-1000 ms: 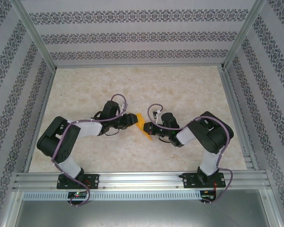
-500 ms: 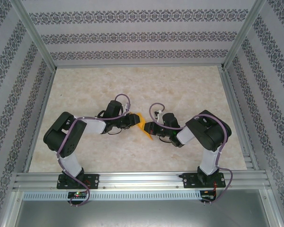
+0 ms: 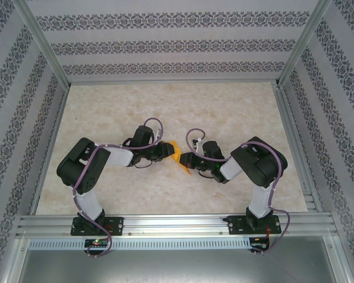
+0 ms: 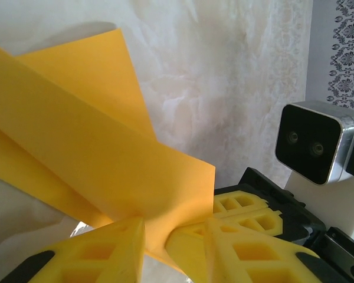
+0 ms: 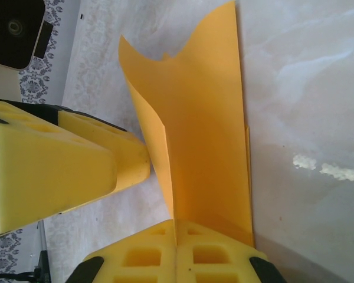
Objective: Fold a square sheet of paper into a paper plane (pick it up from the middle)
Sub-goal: Fold the wing for the fifth time at the center of the table.
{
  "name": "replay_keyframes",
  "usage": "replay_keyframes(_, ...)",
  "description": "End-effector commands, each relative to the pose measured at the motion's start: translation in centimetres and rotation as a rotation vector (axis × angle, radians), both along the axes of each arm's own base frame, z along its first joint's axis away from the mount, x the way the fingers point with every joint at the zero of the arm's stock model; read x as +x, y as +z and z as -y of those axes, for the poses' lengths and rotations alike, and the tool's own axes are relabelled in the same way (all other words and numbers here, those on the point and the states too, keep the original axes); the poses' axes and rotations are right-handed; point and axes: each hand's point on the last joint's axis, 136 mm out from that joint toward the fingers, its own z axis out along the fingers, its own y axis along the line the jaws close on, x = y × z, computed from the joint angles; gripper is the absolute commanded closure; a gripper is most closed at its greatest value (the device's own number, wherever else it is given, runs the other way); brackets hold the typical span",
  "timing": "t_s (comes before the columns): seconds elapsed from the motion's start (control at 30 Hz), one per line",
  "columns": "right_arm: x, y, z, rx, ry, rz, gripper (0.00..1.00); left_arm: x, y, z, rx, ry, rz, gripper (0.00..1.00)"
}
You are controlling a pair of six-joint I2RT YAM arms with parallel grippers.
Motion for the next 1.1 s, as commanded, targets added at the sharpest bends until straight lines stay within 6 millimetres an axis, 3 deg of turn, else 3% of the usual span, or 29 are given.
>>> replay_keyframes(0.0, -0.2, -1.4, 0.4, -0.027, -0.001, -0.047, 1.00, 0.4, 0.9, 1.2, -0.026, -0.033, 0.045, 0.68)
replay_keyframes(0.37, -0.2, -1.4, 0.2, -0.038, 0.015, -0.058, 1.00, 0.2, -0.3, 0.7, 0.016, -0.016, -0.005, 0.69)
replay_keyframes(1.07, -0.4, 0.9, 0.2, -0.085, 0.065, -0.005, 0.82, 0.2, -2.0, 0.2, 0.078, 0.005, -0.065, 0.71)
